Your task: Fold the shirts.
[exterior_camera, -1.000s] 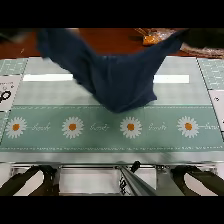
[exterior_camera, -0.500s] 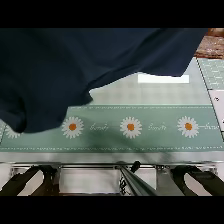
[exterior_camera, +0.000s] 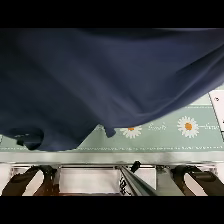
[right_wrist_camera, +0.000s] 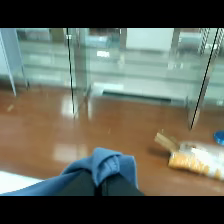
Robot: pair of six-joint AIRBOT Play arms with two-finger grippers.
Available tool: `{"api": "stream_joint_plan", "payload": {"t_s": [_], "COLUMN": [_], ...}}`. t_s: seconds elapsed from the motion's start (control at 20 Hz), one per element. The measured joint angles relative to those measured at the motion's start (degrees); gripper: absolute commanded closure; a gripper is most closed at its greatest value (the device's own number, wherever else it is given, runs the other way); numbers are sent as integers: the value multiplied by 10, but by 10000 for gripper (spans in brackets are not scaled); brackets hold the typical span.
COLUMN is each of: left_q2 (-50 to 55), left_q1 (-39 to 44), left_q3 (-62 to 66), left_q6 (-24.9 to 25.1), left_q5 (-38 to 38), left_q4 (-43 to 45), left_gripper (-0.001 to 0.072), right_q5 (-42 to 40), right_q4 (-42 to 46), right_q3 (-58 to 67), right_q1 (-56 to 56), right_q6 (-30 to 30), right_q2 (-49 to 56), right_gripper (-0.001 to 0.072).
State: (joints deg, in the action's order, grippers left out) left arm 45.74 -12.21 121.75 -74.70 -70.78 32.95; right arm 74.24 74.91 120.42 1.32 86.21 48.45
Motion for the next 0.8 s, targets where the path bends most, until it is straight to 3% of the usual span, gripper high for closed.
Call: {"api": "stream_joint_plan", "payload": {"t_s": [0.3, 0.55, 0.7, 0.8], "left_q2": [-51, -52, -29, -7], "left_q1": [0, 0, 0, 0], "left_q3": [1, -11, -72, -132], "left_q6": [-23, -62, -70, -72], "left_q5": [15, -100, -183, -209], "left_q4": [40, 132, 163, 176], "left_gripper": [688, 688, 689, 689], "right_q5": [18, 139, 235, 255], "right_q4": [9, 59, 55, 54], "right_q3": [2, 1, -26, -64], "right_q1": [0, 0, 0, 0], "right_q6": [22, 27, 15, 7], "right_q2": [-48, -24, 28, 66], "right_gripper": [675, 675, 675, 675]}}
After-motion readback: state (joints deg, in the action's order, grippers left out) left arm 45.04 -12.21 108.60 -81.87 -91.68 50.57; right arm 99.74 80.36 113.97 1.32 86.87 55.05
